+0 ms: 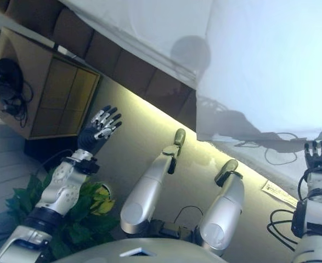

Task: Make the bed neatly

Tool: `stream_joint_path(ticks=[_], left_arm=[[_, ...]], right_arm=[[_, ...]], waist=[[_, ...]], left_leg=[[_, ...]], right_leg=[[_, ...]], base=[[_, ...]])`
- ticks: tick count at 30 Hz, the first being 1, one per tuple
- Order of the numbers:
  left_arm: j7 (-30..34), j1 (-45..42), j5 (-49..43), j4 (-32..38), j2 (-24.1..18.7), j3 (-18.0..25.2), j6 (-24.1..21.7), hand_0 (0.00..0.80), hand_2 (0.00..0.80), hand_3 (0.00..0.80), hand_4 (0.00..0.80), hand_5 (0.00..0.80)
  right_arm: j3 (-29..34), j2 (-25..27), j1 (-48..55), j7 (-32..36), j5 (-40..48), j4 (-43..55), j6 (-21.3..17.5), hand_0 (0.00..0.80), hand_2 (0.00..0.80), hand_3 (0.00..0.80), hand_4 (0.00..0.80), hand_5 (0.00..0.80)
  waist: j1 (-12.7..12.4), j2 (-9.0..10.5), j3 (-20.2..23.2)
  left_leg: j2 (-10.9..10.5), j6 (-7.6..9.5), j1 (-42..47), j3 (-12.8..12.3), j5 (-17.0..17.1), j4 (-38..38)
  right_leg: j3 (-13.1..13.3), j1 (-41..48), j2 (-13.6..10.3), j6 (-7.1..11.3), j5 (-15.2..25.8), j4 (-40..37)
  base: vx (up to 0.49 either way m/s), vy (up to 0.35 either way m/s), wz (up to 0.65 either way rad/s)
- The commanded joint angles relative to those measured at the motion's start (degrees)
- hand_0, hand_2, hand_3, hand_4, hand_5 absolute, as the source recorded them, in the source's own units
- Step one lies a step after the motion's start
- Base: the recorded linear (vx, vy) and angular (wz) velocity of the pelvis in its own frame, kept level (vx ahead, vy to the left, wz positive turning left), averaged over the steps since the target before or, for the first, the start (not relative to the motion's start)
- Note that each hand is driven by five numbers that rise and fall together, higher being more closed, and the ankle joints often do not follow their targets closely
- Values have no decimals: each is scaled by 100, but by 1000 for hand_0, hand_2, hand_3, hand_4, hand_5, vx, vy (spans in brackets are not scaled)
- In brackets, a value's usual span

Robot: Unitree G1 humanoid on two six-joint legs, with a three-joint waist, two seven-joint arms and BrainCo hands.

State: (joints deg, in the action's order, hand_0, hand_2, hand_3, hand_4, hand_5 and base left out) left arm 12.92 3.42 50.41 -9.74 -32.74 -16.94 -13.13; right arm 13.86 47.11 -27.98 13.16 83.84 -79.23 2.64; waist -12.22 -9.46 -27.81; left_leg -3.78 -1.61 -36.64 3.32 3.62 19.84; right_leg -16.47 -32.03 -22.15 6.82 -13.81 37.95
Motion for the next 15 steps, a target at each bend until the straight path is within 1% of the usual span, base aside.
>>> stream_joint_path(ticks=[1,4,6,11,15], left_arm=[[210,73,85,204,-123,-9,-149,0,0,0,0,0],[308,16,116,108,-198,72,-106,0,0,0,0,0],[336,-12,127,99,-184,71,-110,0,0,0,0,0],[354,-80,155,102,-91,-36,-209,0,0,0,0,0],[416,-122,197,91,-55,-54,-240,0,0,0,0,0]], right_arm=[[51,305,-775,464,-46,430,120,0,0,0,0,0],[-24,263,-869,451,-133,469,257,0,0,0,0,0],[-86,232,-949,426,-155,476,270,0,0,0,0,0],[-191,292,-1135,394,-158,416,293,0,0,0,0,0],[-189,364,-1189,363,-149,388,332,0,0,0,0,0]], waist=[[-392,-131,234],[-476,-59,255],[-504,-47,253],[-590,-114,267],[-684,-133,323]], left_leg=[[228,-83,-104,12,-377,495],[227,-74,-94,23,-416,561],[217,-68,-80,36,-406,537],[155,-81,57,64,-236,214],[120,-106,234,125,-171,-15]], right_leg=[[240,-202,-237,420,1246,-853],[163,-132,-260,452,1277,-824],[145,-95,-243,466,1291,-868],[55,153,-213,516,1375,-1198],[-55,470,-225,553,1455,-1520]], base=[[71,-20,10],[71,-2,8],[52,40,9],[52,83,1],[68,58,3]])
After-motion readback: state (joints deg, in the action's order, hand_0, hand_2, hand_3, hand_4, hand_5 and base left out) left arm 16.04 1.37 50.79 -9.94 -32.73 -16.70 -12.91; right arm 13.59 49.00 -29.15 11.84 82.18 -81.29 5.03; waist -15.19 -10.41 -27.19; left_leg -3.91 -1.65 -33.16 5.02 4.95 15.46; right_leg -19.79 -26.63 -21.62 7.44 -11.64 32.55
